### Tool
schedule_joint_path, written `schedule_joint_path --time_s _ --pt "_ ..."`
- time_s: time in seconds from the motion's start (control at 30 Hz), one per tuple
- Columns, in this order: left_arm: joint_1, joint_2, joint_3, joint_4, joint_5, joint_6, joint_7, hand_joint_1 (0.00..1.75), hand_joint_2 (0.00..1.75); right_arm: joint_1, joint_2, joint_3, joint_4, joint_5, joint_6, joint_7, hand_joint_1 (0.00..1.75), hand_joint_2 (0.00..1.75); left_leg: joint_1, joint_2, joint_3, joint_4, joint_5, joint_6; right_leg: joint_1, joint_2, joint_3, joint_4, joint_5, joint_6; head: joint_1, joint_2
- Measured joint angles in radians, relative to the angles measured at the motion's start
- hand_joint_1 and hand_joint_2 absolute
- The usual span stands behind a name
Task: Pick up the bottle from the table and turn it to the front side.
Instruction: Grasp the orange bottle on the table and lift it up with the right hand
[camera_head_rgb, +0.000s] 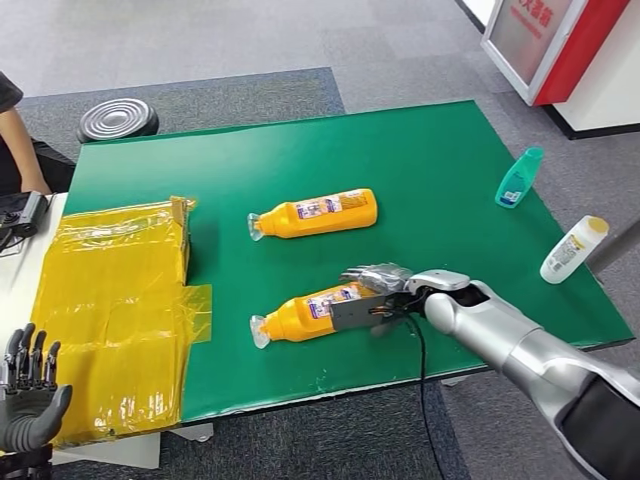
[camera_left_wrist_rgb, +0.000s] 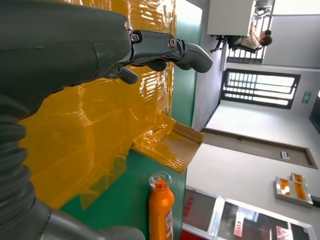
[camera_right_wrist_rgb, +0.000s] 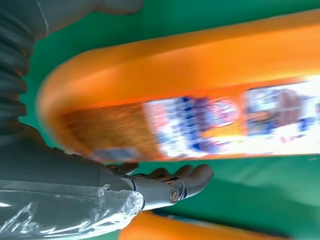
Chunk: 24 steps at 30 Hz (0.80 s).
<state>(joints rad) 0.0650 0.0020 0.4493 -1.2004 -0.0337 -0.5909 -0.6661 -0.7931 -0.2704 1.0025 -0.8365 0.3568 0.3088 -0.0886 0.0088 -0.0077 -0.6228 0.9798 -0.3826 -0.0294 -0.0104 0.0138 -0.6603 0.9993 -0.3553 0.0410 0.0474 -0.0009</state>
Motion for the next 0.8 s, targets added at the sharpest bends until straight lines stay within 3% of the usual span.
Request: schedule_joint_path --time_s 0.1,0.13,0.23,0.27,0.4,0.8 --pt "-0.010 0.000 -0.007 0.006 -0.001 0.006 0.000 0.00 1.75 0.018 0.056 -0.002 0.060 -0.002 -0.061 0.007 0.00 1.75 0.000 0.000 0.000 0.000 0.000 0.000 0.000 0.000 0.000 0.000 0.000 0.000 0.000 0.000" --pt "-0.014 0.000 -0.011 0.008 -0.001 0.007 0.000 0.00 1.75 0.019 0.073 -0.004 0.080 -0.001 -0.078 0.011 0.34 1.75 0.000 0.000 0.001 0.000 0.000 0.000 0.000 0.000 0.000 0.000 0.000 0.000 0.000 0.000" --pt "-0.024 0.000 -0.023 0.015 -0.001 0.015 0.000 0.00 1.75 0.020 0.118 -0.011 0.134 0.006 -0.120 0.016 1.65 1.75 0.000 0.000 0.001 0.000 0.000 0.000 0.000 0.000 0.001 0.000 0.000 0.000 0.000 0.000" --pt "-0.028 0.000 -0.025 0.017 -0.001 0.019 0.000 0.00 1.75 0.020 0.130 -0.014 0.149 0.010 -0.133 0.017 1.75 1.75 0.000 0.000 0.001 0.000 0.000 0.000 0.000 0.000 0.001 0.000 0.000 0.000 0.000 0.000" --pt "-0.036 -0.001 -0.031 0.024 0.001 0.028 0.000 0.00 1.75 0.021 0.161 -0.026 0.187 0.039 -0.163 0.009 1.75 1.75 0.000 0.000 0.002 0.000 0.000 0.000 0.000 0.000 0.001 0.000 0.001 -0.001 0.000 0.000" --pt "-0.009 -0.003 -0.019 0.024 0.023 0.016 0.000 0.00 1.75 0.063 0.163 -0.081 0.163 0.081 -0.242 -0.017 1.75 1.75 0.000 0.000 0.001 0.000 0.001 -0.001 0.000 0.000 0.001 0.000 0.001 -0.001 0.000 0.000"
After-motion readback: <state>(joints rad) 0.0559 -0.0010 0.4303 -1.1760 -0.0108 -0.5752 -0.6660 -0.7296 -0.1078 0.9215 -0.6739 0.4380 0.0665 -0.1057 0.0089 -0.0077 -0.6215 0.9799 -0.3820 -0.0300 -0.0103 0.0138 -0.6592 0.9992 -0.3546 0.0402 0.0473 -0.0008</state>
